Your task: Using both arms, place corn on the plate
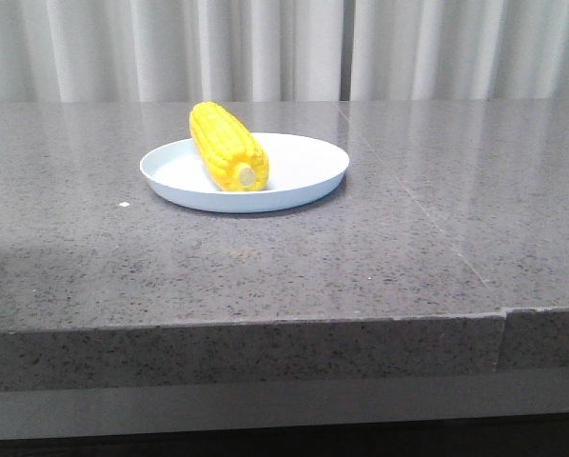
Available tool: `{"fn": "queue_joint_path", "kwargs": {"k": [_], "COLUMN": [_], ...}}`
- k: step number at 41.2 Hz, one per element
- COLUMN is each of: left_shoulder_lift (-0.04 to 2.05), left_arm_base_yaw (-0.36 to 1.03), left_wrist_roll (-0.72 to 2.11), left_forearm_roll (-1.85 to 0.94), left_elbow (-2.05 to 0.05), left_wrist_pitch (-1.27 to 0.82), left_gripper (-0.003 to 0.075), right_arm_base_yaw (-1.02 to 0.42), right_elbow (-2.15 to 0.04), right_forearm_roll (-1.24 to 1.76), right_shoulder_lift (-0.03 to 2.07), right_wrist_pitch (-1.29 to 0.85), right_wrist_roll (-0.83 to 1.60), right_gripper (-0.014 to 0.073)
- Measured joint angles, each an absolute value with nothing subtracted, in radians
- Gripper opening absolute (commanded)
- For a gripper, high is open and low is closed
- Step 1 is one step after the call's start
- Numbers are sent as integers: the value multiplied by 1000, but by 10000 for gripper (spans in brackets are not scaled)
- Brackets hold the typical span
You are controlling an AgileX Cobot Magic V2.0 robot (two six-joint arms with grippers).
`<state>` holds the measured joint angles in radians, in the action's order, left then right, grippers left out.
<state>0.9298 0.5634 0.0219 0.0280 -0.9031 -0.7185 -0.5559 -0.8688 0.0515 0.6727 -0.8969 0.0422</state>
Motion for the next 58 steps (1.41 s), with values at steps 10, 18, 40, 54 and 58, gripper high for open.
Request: {"fn": "queue_joint_path", "kwargs": {"k": [10,18,40,54,58], "left_shoulder_lift": [834,622,32,-4,-4], "left_arm_base_yaw": [474,330,50,10,10], "left_wrist_roll": [22,22,22,22,22], "left_forearm_roll": [32,29,27,14,0], "left_elbow": [-816,-569,-9,4,4], "left_wrist_pitch": [-640,-413,-64,-38,-38], "left_gripper": [-20,-20,-20,-20,-20], "right_arm_base_yaw": [-556,-556,-556,-556,-556], "right_elbow": [-869,-869,-869,-869,-869], "right_forearm_roll": [51,51,51,51,51], "right_shoulder_lift": [673,673,673,673,673], "right_wrist_pitch": [-897,-897,-897,-897,-897], "right_wrist_roll": [42,42,41,41,41], "right_gripper": [-68,-68,-68,-68,-68]}}
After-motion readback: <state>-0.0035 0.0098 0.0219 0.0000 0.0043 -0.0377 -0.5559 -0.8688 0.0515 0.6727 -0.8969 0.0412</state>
